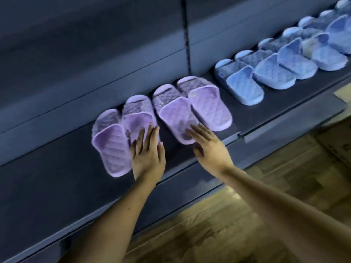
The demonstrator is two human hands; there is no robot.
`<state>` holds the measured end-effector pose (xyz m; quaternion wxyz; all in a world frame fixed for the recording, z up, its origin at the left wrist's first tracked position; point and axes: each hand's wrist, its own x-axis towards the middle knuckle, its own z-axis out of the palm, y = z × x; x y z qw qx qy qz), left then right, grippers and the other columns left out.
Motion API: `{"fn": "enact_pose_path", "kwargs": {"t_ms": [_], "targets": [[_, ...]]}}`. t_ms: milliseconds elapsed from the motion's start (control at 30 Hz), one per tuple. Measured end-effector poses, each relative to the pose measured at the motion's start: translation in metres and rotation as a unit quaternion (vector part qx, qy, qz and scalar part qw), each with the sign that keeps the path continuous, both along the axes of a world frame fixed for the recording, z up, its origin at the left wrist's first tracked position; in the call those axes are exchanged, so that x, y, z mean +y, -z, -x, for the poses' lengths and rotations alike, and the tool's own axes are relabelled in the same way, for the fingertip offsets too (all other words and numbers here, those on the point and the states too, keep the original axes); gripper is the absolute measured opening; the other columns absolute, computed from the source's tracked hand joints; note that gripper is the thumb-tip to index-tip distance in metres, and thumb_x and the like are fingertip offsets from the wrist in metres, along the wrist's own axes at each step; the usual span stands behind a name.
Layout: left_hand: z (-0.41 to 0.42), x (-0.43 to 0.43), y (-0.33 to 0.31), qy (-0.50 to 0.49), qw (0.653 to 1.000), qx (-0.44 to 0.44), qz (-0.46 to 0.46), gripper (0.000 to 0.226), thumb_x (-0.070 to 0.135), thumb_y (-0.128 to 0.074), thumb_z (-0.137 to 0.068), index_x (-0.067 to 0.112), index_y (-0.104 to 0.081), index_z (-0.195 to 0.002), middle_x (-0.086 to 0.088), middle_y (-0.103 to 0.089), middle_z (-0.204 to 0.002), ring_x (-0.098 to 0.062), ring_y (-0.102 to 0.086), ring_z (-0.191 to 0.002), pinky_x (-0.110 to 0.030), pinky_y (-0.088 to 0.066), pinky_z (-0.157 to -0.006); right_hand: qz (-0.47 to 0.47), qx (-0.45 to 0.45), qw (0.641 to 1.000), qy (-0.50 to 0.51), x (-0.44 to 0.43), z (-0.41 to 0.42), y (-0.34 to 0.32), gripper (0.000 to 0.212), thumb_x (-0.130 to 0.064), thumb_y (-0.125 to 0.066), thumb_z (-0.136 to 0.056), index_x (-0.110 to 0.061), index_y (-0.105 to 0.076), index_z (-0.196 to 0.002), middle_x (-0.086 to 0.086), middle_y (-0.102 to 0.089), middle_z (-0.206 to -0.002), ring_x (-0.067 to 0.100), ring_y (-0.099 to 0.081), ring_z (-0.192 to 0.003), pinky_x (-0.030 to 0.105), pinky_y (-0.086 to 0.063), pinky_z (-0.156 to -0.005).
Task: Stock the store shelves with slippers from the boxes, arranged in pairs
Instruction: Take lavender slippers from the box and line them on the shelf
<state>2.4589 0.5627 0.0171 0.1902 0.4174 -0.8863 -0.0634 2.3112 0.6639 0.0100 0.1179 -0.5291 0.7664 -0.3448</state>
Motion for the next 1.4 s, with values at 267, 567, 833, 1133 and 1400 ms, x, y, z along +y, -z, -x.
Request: {"fn": "enact_pose_path", "kwargs": {"t_ms": [267, 567, 833, 1133, 1400], "targets": [[0.242, 0.125, -0.02, 0.214, 0.977, -0.003, -0.017, 0.046, 0.025, -0.036, -0.083, 0.018, -0.048, -0.126, -0.001, -0.058, -0.131, -0.024, -0.057, -0.113, -0.042, -0.05, -0.081, -0.098, -0.028, 0.974, 0.203, 0.189, 0.188, -0.02, 0.047, -0.006, -0.045, -0.09, -0.018, -0.046, -0.136, 0.002, -0.052, -0.134, 0.024, -0.045, -0.123, 0.026, -0.035, -0.098], [0.425, 0.274, -0.005, 0.414, 0.908, 0.035, -0.051, 0.039, 0.021, -0.037, -0.083, 0.012, -0.064, -0.11, -0.004, -0.07, -0.103, -0.028, -0.064, -0.094, -0.036, -0.048, -0.071, -0.149, -0.039, 0.922, 0.355, 0.345, 0.31, -0.005, 0.041, -0.008, -0.052, -0.088, -0.016, -0.055, -0.128, 0.005, -0.056, -0.128, 0.027, -0.048, -0.118, 0.031, -0.039, -0.095], [0.596, 0.319, 0.031, 0.498, 0.863, -0.006, -0.083, 0.036, 0.02, -0.041, -0.089, 0.012, -0.06, -0.118, -0.007, -0.067, -0.112, -0.03, -0.059, -0.1, -0.038, -0.043, -0.077, -0.184, -0.067, 0.886, 0.42, 0.397, 0.451, 0.016, 0.032, -0.012, -0.047, -0.091, -0.017, -0.062, -0.118, 0.003, -0.058, -0.122, 0.023, -0.05, -0.115, 0.03, -0.039, -0.091], [0.746, 0.354, 0.079, 0.537, 0.821, -0.147, -0.13, 0.033, 0.016, -0.044, -0.093, 0.015, -0.054, -0.124, -0.004, -0.059, -0.122, -0.026, -0.05, -0.108, -0.038, -0.04, -0.086, -0.255, -0.177, 0.81, 0.498, 0.455, 0.577, 0.062, 0.029, -0.013, -0.046, -0.091, -0.011, -0.064, -0.114, 0.009, -0.06, -0.118, 0.026, -0.054, -0.109, 0.034, -0.045, -0.087], [0.825, 0.442, 0.128, 0.527, 0.809, -0.213, -0.148, 0.039, 0.02, -0.041, -0.088, 0.013, -0.055, -0.124, -0.008, -0.058, -0.125, -0.03, -0.049, -0.112, -0.04, -0.04, -0.09, -0.312, -0.197, 0.806, 0.462, 0.537, 0.658, 0.126, 0.031, -0.016, -0.047, -0.09, -0.013, -0.061, -0.118, 0.009, -0.059, -0.12, 0.025, -0.055, -0.11, 0.035, -0.045, -0.091]]}}
